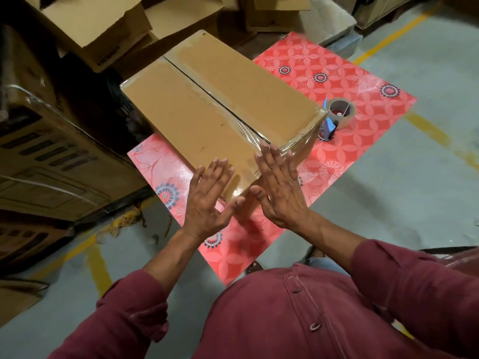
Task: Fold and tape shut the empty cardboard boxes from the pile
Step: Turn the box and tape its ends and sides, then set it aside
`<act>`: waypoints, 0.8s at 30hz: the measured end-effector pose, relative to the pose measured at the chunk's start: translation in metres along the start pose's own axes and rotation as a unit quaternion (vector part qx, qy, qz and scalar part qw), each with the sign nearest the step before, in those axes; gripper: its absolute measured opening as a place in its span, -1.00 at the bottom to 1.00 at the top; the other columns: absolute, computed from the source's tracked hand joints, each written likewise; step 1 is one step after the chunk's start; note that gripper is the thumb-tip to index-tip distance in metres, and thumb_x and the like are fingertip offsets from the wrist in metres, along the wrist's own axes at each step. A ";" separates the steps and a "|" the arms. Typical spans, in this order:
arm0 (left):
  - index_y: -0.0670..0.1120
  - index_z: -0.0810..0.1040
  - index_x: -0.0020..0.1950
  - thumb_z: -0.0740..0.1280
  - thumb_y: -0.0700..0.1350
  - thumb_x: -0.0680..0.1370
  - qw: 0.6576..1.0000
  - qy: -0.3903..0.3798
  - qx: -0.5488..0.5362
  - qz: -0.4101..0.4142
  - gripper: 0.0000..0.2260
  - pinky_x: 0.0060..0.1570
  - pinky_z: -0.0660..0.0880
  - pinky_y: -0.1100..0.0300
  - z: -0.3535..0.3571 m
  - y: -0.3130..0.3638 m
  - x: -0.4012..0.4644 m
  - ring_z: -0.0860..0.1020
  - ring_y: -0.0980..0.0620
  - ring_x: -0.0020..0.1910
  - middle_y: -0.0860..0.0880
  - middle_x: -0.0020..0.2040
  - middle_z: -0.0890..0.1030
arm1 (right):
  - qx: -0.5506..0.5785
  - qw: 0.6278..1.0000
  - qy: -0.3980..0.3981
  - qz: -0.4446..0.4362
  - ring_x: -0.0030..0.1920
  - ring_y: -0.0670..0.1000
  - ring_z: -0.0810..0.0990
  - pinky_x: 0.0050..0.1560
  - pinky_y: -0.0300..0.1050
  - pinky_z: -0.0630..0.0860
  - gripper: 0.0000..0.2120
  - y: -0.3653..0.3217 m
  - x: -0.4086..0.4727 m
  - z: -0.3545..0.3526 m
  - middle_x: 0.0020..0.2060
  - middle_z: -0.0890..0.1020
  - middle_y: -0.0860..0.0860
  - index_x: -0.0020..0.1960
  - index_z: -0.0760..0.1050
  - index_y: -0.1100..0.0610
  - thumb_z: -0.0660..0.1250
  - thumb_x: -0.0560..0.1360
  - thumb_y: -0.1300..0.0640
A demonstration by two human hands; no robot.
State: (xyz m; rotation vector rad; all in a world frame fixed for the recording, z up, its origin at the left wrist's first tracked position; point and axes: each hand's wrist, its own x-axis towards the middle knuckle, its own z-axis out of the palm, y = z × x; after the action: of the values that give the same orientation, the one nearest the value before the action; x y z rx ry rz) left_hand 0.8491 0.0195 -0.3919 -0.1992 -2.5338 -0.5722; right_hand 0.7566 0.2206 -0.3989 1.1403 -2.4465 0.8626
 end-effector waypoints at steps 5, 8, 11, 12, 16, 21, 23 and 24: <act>-0.19 0.60 0.40 0.42 0.02 0.64 0.999 0.023 0.022 0.006 -0.59 0.46 0.30 -0.35 0.014 0.000 -0.005 0.43 -0.20 0.52 -0.18 0.48 0.50 | -0.051 0.999 -0.007 0.002 0.66 0.19 0.02 0.53 0.47 0.07 -0.35 0.013 0.004 0.019 0.64 0.13 0.21 0.65 0.12 0.19 0.25 0.68 -0.02; -0.20 0.62 0.37 0.45 0.03 0.63 0.999 0.025 0.034 0.030 -0.59 0.47 0.32 -0.31 0.013 -0.002 -0.004 0.46 -0.19 0.49 -0.17 0.45 0.53 | -0.077 0.997 -0.005 -0.030 0.65 0.14 0.01 0.52 0.49 0.09 -0.38 0.024 0.001 0.022 0.63 0.18 0.18 0.64 0.11 0.11 0.19 0.69 -0.11; -0.21 0.62 0.37 0.48 0.03 0.62 0.998 0.019 0.043 0.037 -0.57 0.46 0.35 -0.29 0.013 -0.004 -0.003 0.47 -0.17 0.49 -0.15 0.44 0.55 | -0.100 0.993 -0.001 -0.063 0.65 0.14 0.04 0.49 0.52 0.10 -0.38 0.034 0.004 0.021 0.61 0.25 0.16 0.63 0.15 0.08 0.15 0.69 -0.20; -0.22 0.62 0.36 0.48 0.03 0.61 0.998 0.016 0.045 0.039 -0.57 0.45 0.36 -0.30 0.013 -0.004 -0.003 0.47 -0.16 0.49 -0.14 0.43 0.56 | -0.106 0.991 0.002 -0.075 0.64 0.15 0.07 0.48 0.54 0.11 -0.38 0.038 0.004 0.021 0.60 0.27 0.16 0.62 0.17 0.08 0.15 0.69 -0.21; -0.23 0.58 0.41 0.54 0.05 0.56 0.998 -0.017 0.041 0.047 -0.47 0.46 0.34 -0.31 0.007 -0.006 -0.004 0.44 -0.15 0.52 -0.14 0.47 0.53 | -0.134 0.985 -0.029 -0.102 0.65 0.17 0.05 0.50 0.54 0.06 -0.28 0.056 0.001 0.019 0.63 0.15 0.14 0.65 0.11 0.07 0.29 0.63 -0.18; -0.21 0.48 0.51 0.44 0.20 0.57 0.996 -0.073 0.023 0.037 -0.34 0.54 0.23 -0.22 -0.010 0.002 0.002 0.35 -0.09 0.58 -0.11 0.55 0.45 | -0.104 0.993 -0.009 -0.055 0.66 0.19 0.01 0.53 0.50 0.03 0.05 0.060 -0.010 0.001 0.64 0.04 0.18 0.66 0.00 0.22 0.36 0.50 -0.40; -0.22 0.49 0.50 0.35 0.13 0.62 0.998 -0.062 0.014 0.023 -0.43 0.49 0.30 -0.22 -0.014 0.007 0.012 0.39 -0.09 0.56 -0.14 0.53 0.46 | -0.074 0.996 0.039 0.008 0.65 0.20 0.00 0.57 0.45 -0.03 -0.05 0.051 0.000 -0.006 0.64 0.05 0.22 0.64 0.04 0.30 0.27 0.58 -0.34; -0.24 0.49 0.50 0.32 0.07 0.64 0.998 -0.056 0.007 0.018 -0.47 0.47 0.33 -0.23 -0.014 0.010 0.018 0.40 -0.11 0.55 -0.16 0.53 0.46 | -0.059 0.996 0.052 0.040 0.65 0.21 -0.03 0.57 0.44 -0.06 -0.10 0.045 0.007 -0.006 0.64 0.04 0.24 0.63 0.05 0.33 0.22 0.62 -0.30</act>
State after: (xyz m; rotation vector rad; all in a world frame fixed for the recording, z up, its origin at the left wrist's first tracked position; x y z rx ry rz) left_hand 0.8424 0.0228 -0.3682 -0.2791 -2.6356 -0.5429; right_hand 0.7177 0.2429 -0.4079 0.9395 -2.4362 0.7668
